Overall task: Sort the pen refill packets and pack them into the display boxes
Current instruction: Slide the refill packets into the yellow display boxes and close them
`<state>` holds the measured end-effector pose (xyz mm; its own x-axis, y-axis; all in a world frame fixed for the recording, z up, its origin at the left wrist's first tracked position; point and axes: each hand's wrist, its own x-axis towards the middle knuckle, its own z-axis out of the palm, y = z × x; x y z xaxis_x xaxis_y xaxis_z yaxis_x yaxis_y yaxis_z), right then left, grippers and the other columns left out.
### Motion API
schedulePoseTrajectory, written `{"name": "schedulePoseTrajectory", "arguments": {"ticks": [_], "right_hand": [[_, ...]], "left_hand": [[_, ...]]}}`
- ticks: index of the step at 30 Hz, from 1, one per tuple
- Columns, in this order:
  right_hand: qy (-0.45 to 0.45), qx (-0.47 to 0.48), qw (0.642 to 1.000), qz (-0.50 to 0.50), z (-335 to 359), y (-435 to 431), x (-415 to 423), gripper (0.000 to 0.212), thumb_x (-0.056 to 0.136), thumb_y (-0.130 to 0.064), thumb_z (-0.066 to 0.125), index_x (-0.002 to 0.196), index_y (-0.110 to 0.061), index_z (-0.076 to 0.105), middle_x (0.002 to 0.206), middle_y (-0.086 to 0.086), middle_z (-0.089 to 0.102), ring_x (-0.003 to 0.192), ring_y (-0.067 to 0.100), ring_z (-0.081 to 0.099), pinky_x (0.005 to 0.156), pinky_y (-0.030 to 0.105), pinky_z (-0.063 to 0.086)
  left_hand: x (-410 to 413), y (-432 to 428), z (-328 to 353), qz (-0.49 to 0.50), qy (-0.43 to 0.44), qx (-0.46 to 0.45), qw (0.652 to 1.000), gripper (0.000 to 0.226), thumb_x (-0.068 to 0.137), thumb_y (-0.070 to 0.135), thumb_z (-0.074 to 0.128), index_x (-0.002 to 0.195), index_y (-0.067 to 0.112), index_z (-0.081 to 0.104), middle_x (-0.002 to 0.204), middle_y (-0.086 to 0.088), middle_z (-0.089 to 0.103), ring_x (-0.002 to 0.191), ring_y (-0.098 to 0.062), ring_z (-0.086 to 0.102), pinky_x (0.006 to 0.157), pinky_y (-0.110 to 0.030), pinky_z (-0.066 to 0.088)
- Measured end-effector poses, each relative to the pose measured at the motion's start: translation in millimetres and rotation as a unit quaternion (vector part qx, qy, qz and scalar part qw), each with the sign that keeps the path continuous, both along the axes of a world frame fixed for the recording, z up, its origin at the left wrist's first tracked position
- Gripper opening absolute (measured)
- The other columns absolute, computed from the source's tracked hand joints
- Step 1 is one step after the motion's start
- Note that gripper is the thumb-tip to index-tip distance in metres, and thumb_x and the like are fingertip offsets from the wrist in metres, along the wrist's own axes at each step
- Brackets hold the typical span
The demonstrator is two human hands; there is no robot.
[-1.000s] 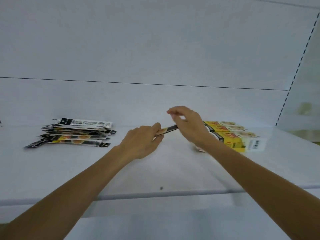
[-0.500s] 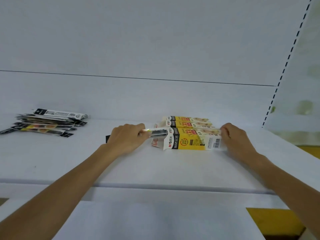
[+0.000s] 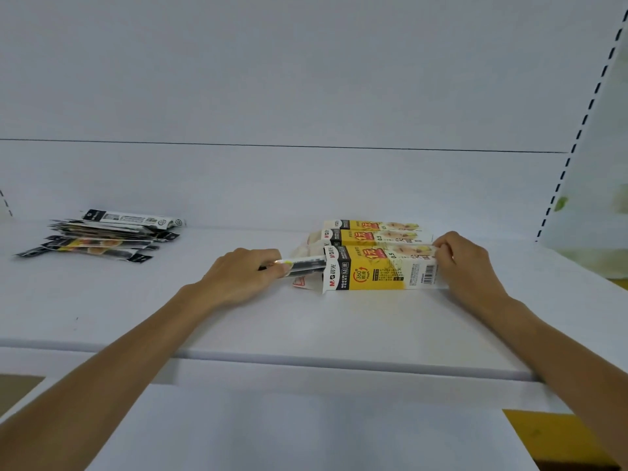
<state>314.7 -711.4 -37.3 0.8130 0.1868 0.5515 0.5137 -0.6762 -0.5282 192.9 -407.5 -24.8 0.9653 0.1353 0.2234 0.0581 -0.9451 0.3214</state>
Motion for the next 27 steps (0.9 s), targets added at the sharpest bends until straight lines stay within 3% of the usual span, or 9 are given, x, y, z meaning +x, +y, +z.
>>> {"name": "schedulePoseTrajectory", "arguments": {"ticks": [5, 11, 15, 19, 21, 24, 27], "right_hand": [[0.003, 0.004, 1.000, 0.005, -1, 0, -3, 0.021, 0.094, -0.006, 0.036, 0.096, 0.003, 0.055, 0.094, 0.016, 0.060, 0.085, 0.027, 0.052, 0.065, 0.029, 0.032], [-0.001, 0.003, 1.000, 0.012, -2, 0, -2, 0.022, 0.095, -0.005, 0.034, 0.096, 0.004, 0.054, 0.094, 0.017, 0.059, 0.082, 0.025, 0.050, 0.062, 0.026, 0.029], [0.007, -0.008, 1.000, 0.018, -3, 3, -1, 0.023, 0.096, -0.007, 0.033, 0.097, 0.002, 0.054, 0.095, 0.015, 0.060, 0.084, 0.025, 0.051, 0.061, 0.026, 0.031], [0.002, 0.001, 1.000, 0.012, -2, 3, -5, 0.021, 0.094, -0.006, 0.035, 0.095, 0.005, 0.052, 0.093, 0.017, 0.058, 0.083, 0.028, 0.051, 0.059, 0.028, 0.031], [-0.002, -0.011, 1.000, 0.013, -2, 5, -6, 0.020, 0.094, -0.007, 0.035, 0.093, 0.005, 0.051, 0.091, 0.017, 0.057, 0.082, 0.030, 0.051, 0.059, 0.030, 0.032], [-0.024, -0.064, 0.998, 0.010, -3, 10, -9, 0.019, 0.095, -0.008, 0.035, 0.091, 0.005, 0.049, 0.087, 0.019, 0.055, 0.079, 0.033, 0.050, 0.065, 0.037, 0.036], [-0.046, -0.101, 0.994, 0.008, -4, 13, -11, 0.021, 0.097, -0.010, 0.033, 0.090, 0.002, 0.048, 0.083, 0.015, 0.052, 0.077, 0.031, 0.047, 0.066, 0.036, 0.035]], "left_hand": [[10, 3, 5, -0.006, 0.002, -0.052, 0.999, 0.039, 0.075, 0.056, 0.032, 0.074, 0.024, 0.053, 0.070, 0.006, 0.052, 0.069, -0.014, 0.045, 0.062, -0.030, 0.030], [2, 4, 0, -0.020, 0.013, -0.065, 0.998, 0.035, 0.077, 0.056, 0.034, 0.066, 0.025, 0.046, 0.061, 0.006, 0.046, 0.064, -0.014, 0.042, 0.058, -0.031, 0.028], [4, -14, 3, -0.038, 0.012, -0.050, 0.998, 0.035, 0.093, 0.046, 0.045, 0.060, 0.033, 0.044, 0.062, 0.011, 0.048, 0.063, -0.006, 0.042, 0.058, -0.029, 0.028], [10, -19, 0, 0.000, -0.003, -0.040, 0.999, 0.033, 0.091, 0.051, 0.041, 0.067, 0.029, 0.046, 0.069, 0.012, 0.053, 0.073, -0.015, 0.048, 0.057, -0.027, 0.030], [11, -20, -3, 0.005, -0.013, -0.035, 0.999, 0.031, 0.093, 0.046, 0.040, 0.070, 0.026, 0.047, 0.071, 0.010, 0.056, 0.078, -0.019, 0.051, 0.059, -0.028, 0.031], [13, -30, 2, -0.019, -0.018, 0.040, 0.999, 0.029, 0.097, 0.033, 0.033, 0.079, 0.021, 0.052, 0.073, 0.006, 0.056, 0.079, -0.022, 0.052, 0.065, -0.032, 0.033], [18, -38, 8, -0.021, -0.038, 0.069, 0.997, 0.031, 0.096, 0.022, 0.029, 0.069, 0.017, 0.044, 0.072, -0.001, 0.054, 0.076, -0.025, 0.050, 0.064, -0.033, 0.031]]}}
